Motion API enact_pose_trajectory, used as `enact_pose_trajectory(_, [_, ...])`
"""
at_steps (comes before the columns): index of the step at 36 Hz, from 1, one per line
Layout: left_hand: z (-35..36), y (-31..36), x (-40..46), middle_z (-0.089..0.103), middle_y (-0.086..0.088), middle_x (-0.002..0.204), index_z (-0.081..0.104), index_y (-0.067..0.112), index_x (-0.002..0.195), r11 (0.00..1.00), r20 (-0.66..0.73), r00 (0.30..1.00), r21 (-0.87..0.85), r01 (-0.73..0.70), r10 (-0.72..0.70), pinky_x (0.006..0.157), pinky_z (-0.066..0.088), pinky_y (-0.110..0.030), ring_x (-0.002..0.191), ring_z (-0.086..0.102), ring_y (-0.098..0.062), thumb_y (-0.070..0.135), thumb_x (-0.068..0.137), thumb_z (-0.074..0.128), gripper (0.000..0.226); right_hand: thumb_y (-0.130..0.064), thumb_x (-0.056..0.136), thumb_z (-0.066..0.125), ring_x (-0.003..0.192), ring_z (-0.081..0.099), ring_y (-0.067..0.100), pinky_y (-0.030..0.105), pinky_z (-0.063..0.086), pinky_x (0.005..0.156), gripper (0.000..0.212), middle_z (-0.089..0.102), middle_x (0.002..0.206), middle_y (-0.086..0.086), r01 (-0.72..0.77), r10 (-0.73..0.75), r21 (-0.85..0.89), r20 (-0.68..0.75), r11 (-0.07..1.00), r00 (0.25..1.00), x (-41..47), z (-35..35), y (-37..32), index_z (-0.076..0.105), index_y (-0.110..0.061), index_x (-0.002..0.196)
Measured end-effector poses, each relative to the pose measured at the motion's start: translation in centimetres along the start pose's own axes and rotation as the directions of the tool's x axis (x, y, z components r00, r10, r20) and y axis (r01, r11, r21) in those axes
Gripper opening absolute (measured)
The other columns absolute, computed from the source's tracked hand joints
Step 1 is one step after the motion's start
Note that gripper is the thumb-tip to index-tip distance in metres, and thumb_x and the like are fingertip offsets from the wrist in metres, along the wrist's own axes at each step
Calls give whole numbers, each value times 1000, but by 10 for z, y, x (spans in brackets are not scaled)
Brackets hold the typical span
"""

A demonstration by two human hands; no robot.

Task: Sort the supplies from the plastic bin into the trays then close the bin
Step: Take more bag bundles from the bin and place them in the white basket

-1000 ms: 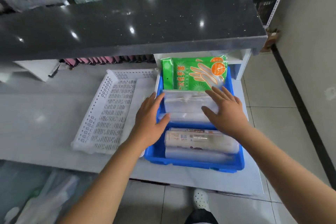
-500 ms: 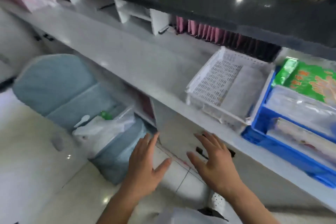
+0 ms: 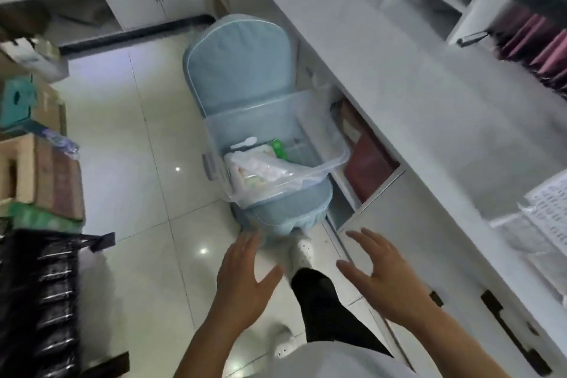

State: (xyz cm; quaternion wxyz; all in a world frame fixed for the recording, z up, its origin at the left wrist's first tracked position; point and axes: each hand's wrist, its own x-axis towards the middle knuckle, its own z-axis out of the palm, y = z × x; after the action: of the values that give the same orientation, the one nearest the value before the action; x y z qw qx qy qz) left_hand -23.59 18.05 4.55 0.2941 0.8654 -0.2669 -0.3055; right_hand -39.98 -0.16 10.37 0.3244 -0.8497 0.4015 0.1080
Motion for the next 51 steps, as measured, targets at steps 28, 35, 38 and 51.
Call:
enact_pose_trajectory(28, [-5,-22,311,30,1,160,33,27,152,920,364,850,55,389,-381,119,25,-41,144,33,-19,44,96,55,63,-43,89,60,140,40,25,44,35,113,68,40,156,1,18,133,-272,526,962,840,469,61,-42,35,-26,150])
enact_pose_trajectory(35, [35,-66,405,41,-1,153,43,28,147,757,389,760,-199,622,-521,108,40,-33,133,47,-22,34,95,58,54,-41,86,63,134,44,32,44,40,105,76,42,152,8,-97,270,-352,483,931,833,522,116,-5,29,-25,151])
enact_pose_trajectory(38, [53,-86,435,44,-4,152,43,27,147,712,387,725,-206,671,-570,107,44,-39,128,52,-26,34,95,57,55,-43,86,65,135,41,36,47,37,104,80,36,153,10,-111,293,-380,466,918,835,540,140,5,23,-24,152])
enact_pose_trajectory(51, [101,-131,477,50,-4,141,29,29,151,506,340,626,-380,774,-702,85,41,-34,107,51,-22,22,91,59,68,-22,86,61,115,53,37,49,42,97,63,52,131,15,-55,187,-433,270,900,945,583,212,5,34,-17,143])
